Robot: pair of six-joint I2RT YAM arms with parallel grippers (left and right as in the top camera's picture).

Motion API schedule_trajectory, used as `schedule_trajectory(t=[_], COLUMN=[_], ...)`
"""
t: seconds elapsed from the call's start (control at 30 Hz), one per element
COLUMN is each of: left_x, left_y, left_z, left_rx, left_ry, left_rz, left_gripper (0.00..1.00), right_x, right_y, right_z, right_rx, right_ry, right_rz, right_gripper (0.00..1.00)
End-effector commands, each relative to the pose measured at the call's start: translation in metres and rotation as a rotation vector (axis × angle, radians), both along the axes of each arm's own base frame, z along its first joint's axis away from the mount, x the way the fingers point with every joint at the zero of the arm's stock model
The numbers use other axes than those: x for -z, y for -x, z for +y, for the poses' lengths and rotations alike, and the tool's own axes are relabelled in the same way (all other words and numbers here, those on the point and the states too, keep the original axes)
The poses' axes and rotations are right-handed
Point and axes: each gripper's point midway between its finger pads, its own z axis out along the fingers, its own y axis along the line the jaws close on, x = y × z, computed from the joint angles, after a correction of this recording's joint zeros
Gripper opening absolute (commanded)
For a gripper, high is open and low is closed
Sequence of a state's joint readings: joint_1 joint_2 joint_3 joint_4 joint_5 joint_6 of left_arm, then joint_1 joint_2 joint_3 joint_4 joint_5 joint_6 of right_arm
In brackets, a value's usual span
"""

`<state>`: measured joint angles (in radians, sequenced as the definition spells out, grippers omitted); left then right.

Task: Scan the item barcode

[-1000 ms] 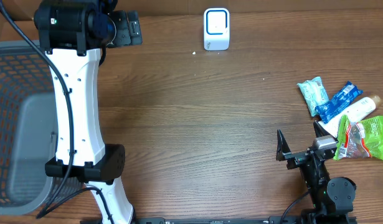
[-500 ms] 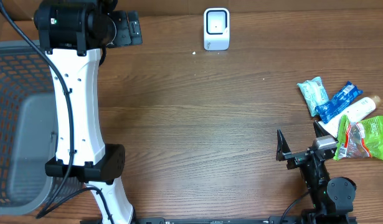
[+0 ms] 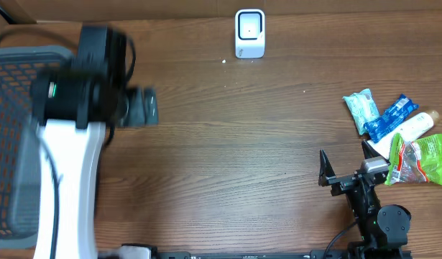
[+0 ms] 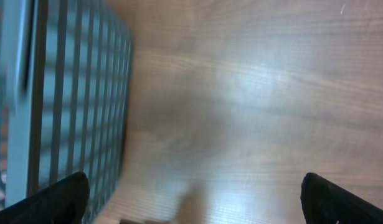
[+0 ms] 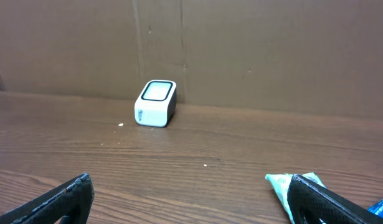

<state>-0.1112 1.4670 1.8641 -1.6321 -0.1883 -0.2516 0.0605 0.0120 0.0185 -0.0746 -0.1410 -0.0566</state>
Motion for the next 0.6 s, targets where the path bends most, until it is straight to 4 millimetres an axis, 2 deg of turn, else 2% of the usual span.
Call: schedule_trajectory(t=[0.0, 0.1, 0.2, 0.33, 0.43, 0.57], left_x=[0.003, -0.007, -0.02, -0.021, -0.013, 0.017], left_y=[0.042, 0.038, 0.028, 0.018, 0.016, 0.012], left_z=[0.006, 0.006, 0.01, 0.02, 0.027, 0.026], left_rx=[0.016, 0.034, 0.028, -0.014, -0.037, -0.015], left_ry=[-0.007, -0.001, 0.01, 0.01, 0.009, 0.04], left_rz=[-0.034, -0.208, -0.518, -0.825, -0.948, -1.095], left_gripper=[1.0, 1.0, 1.0, 1.0, 1.0, 1.0], right_x=[0.003, 0.003, 0.003, 0.003, 0.003, 0.003], right_y=[0.0, 0.0, 0.0, 0.0, 0.0, 0.0], right_z=[0.0, 0.0, 0.0, 0.0, 0.0, 0.0], right_rx=[0.005, 0.005, 0.005, 0.005, 0.005, 0.005], right_ry=[0.004, 0.004, 0.004, 0.004, 0.004, 0.004], right_rz=[-0.001, -0.001, -0.001, -0.001, -0.001, -0.001], right_gripper=[1.0, 1.0, 1.0, 1.0, 1.0, 1.0])
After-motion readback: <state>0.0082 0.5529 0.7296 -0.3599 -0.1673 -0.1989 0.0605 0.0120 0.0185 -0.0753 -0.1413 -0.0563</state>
